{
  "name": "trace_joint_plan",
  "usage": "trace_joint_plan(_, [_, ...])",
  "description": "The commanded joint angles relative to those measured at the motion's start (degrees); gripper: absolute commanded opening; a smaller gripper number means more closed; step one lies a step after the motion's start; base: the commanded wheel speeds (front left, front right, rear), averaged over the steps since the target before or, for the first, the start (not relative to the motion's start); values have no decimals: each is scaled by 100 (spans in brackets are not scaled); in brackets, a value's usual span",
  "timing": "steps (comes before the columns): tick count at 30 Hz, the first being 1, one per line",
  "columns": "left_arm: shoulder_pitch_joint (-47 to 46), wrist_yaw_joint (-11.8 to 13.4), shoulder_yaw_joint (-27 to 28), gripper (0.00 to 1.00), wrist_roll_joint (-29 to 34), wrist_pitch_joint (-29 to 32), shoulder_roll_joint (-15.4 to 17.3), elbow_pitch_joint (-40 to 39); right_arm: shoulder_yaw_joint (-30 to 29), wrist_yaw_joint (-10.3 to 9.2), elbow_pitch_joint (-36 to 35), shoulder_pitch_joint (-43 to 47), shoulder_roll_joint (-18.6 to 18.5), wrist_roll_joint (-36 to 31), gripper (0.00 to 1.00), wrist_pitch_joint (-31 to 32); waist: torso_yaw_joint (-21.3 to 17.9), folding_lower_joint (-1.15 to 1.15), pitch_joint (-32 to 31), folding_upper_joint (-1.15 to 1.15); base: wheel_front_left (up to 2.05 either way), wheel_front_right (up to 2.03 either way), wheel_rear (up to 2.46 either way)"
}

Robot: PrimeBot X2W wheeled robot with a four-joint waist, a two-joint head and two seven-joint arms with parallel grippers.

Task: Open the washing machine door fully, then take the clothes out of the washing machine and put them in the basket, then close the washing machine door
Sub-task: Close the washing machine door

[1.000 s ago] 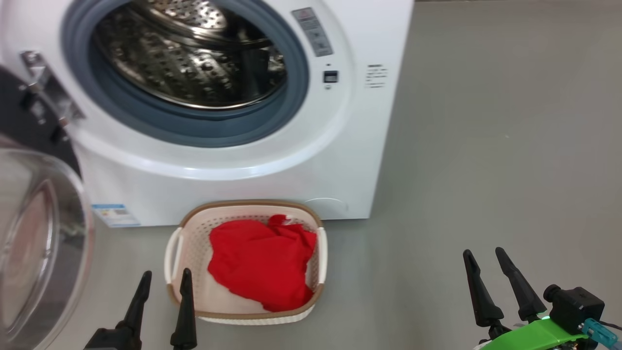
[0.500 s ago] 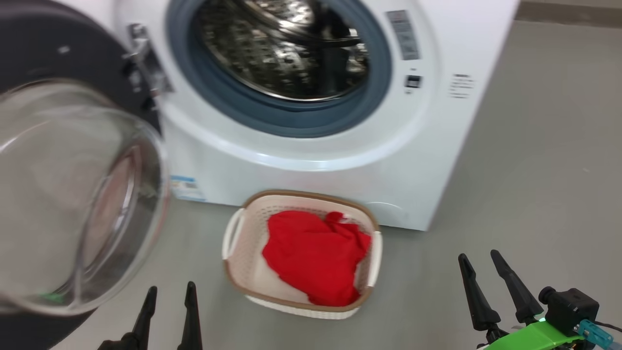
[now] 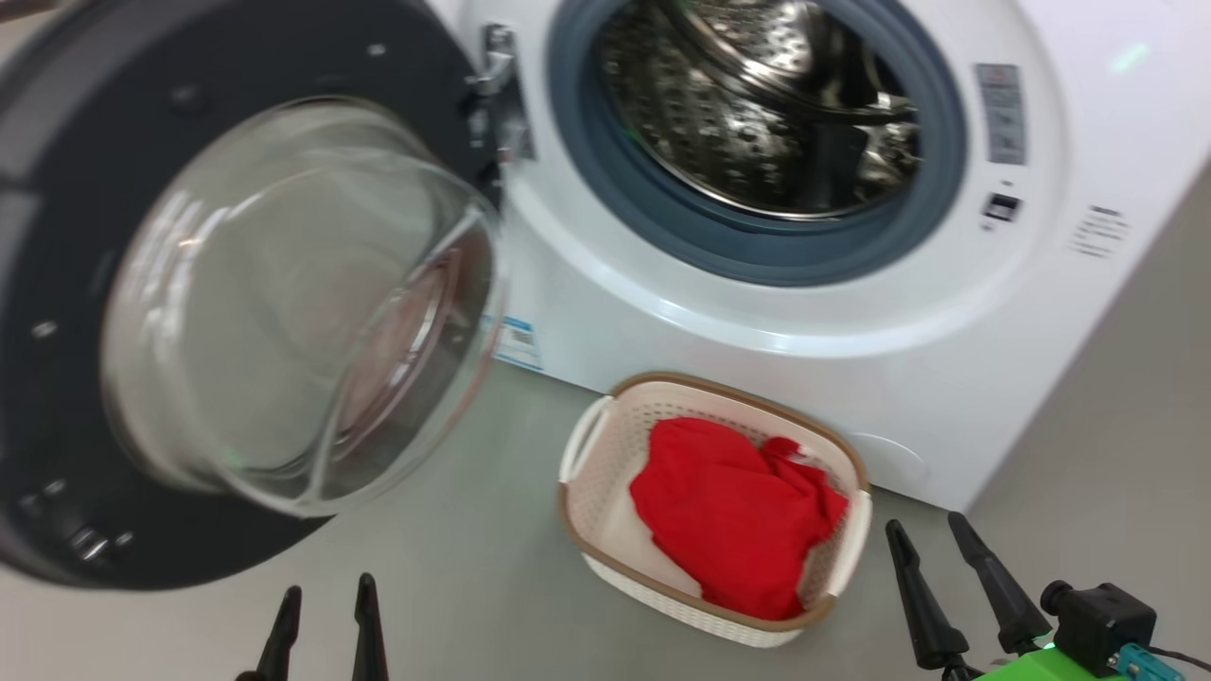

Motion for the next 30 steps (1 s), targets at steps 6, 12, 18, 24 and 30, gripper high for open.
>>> trace_joint_plan(6, [16, 98, 182, 100, -73, -29, 50, -130, 346, 1, -121, -125, -3, -116, 100, -37, 504, 0, -96, 0, 0, 0, 0])
trace_joint_plan(12, [34, 129, 219, 100, -124, -29, 50, -174, 523, 1, -76, -191, 38, -99, 100, -37, 537, 0, -56, 0, 0, 0, 0])
trace_joint_plan(18, [55, 113, 258, 100, -122, -29, 50, -161, 669, 1, -44, -183, 76, -73, 100, -37, 536, 0, -75, 0, 0, 0, 0])
trace_joint_plan(24, [62, 99, 251, 100, -112, -29, 50, -146, 673, 1, -47, -144, 97, -57, 100, -37, 522, 0, -112, 0, 0, 0, 0])
trace_joint_plan(30, [57, 87, 235, 100, -116, -29, 50, -132, 637, 1, -57, -130, 80, -69, 100, -37, 515, 0, -123, 0, 0, 0, 0])
